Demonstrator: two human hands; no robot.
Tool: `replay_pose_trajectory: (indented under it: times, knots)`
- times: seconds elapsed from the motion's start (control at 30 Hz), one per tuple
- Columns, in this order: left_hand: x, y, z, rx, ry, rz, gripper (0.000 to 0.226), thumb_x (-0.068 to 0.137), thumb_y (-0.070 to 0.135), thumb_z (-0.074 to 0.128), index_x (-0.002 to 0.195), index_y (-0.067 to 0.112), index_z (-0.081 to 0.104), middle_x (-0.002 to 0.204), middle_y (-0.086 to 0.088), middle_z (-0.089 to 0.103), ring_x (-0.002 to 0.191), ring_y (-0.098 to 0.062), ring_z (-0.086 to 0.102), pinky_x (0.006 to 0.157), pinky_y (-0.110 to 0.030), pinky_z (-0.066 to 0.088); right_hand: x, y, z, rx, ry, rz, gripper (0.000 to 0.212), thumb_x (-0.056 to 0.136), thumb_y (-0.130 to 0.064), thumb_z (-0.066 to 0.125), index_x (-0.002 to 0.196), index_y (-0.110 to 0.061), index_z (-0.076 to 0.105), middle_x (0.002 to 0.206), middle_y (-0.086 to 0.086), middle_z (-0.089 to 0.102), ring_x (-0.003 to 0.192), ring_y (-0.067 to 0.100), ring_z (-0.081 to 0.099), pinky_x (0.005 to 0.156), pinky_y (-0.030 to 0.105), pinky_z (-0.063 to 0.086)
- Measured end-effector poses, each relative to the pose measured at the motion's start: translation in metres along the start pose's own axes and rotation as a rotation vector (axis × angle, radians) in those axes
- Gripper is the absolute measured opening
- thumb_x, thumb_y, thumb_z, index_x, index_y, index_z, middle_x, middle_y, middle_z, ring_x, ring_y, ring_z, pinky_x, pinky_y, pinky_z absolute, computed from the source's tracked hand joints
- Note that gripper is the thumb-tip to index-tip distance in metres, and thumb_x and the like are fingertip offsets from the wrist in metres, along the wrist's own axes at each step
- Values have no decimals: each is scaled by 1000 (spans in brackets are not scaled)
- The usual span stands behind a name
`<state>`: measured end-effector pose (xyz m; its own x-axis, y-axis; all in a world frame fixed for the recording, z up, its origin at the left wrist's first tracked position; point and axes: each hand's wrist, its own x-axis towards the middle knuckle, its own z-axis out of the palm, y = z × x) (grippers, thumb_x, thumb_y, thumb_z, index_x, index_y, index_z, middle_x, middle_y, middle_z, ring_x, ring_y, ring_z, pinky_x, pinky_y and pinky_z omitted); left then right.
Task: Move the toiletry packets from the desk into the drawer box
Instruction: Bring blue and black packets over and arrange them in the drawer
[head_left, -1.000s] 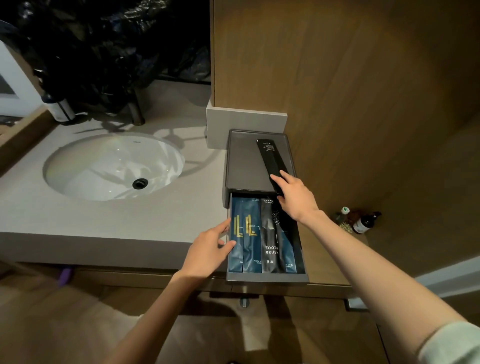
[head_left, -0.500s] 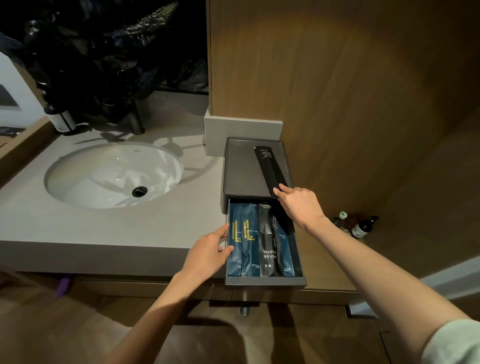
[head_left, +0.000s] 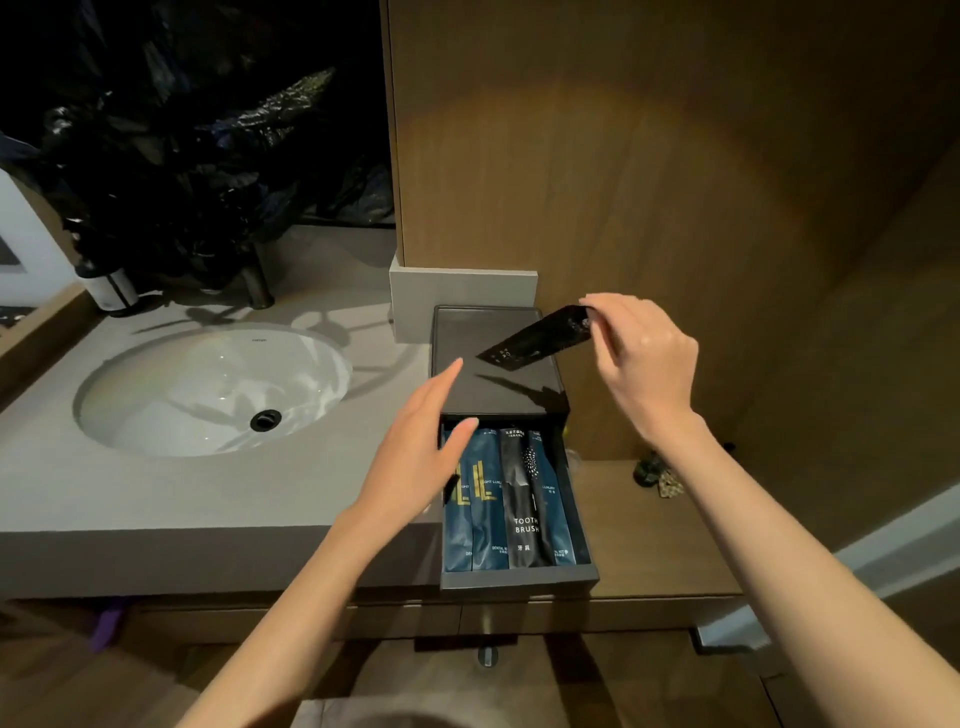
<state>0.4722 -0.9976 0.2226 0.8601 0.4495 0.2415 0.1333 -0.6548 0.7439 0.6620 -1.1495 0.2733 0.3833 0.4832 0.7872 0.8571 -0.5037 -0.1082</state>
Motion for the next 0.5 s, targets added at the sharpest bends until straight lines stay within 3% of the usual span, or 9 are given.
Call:
replay_pose_trajectory:
  times: [0.13,0.27,0.4,0.5]
  knots:
    - [9,32,-11,-22,92,80,61,95,38,51,149,35,23,142,25,30,129,13,20,104,-11,17,18,-21,-48,103,-43,-24,18,97,-20,51,107,-17,66,103,-4,68,94,14,59,66,33,53]
    - [10,42,-10,-64,52,117,49,93,35,55,141,32,43,131,17,55,121,5,47,101,-16,35,20,-33,-60,277,-161,5,17,98,-20,49,104,-15,64,100,-5,63,94,11,56,76,34,50]
    - [2,37,-3,-178,-21,73,18,90,24,62,104,27,72,91,15,73,85,2,66,79,-20,51,15,-45,-56,469,-285,82,16,97,-16,51,101,-11,66,98,-2,63,90,5,55,80,17,43]
    - [-5,30,3,-336,-60,-26,19,85,15,68,82,33,72,76,13,73,72,1,67,67,-15,50,8,-55,-51,563,-325,168,14,95,-16,55,102,-12,67,98,-3,64,90,2,56,78,8,40]
